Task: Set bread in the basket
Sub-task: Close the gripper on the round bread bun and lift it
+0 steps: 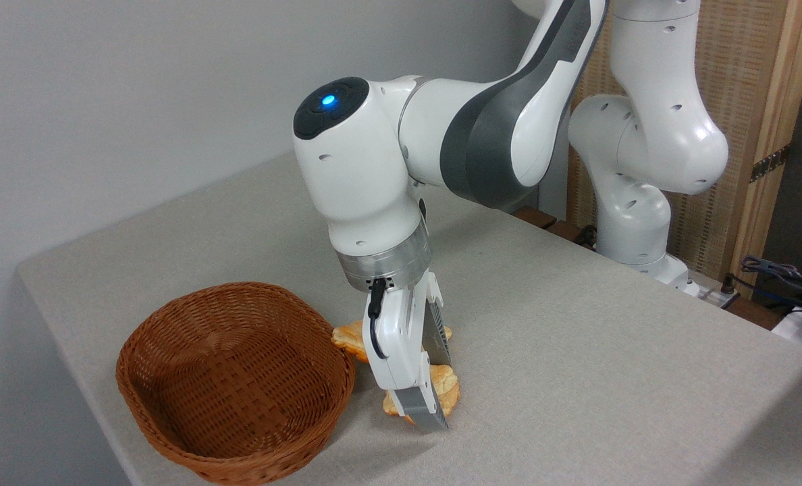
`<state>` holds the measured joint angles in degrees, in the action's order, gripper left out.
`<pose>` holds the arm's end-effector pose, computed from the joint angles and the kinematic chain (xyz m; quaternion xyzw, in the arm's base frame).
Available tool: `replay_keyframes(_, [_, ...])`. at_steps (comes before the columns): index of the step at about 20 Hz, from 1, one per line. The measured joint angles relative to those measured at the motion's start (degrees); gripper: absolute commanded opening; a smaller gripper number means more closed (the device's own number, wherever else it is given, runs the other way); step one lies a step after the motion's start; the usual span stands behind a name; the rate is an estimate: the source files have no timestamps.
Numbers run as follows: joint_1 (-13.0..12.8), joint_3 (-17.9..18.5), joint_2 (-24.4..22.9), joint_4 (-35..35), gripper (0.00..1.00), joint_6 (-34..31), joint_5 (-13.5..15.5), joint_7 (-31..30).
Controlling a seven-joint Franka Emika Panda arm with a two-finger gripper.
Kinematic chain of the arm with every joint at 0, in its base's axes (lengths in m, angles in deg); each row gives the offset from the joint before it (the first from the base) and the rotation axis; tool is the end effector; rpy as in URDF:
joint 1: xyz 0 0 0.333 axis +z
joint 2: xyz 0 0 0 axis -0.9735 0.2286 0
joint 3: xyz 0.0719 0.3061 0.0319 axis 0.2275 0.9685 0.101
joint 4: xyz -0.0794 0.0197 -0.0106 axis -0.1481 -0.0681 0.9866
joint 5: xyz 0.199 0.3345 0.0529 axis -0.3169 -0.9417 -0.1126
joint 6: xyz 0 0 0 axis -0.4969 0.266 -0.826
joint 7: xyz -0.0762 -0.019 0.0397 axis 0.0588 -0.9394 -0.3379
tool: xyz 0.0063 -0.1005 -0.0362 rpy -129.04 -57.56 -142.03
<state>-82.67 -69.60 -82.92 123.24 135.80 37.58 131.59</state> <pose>0.5316 0.0696 0.4136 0.7010 -0.7087 -0.0671 0.0427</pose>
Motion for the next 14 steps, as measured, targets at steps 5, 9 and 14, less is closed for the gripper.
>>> replay_keyframes(5, [-0.16,-0.01,0.12,0.24,0.27,-0.01,0.00,0.00])
replay_keyframes(9, [-0.20,0.08,-0.10,0.22,0.27,-0.01,0.00,0.00])
replay_keyframes(14, [0.45,0.40,-4.12,-2.32,0.28,-2.14,0.00,0.00])
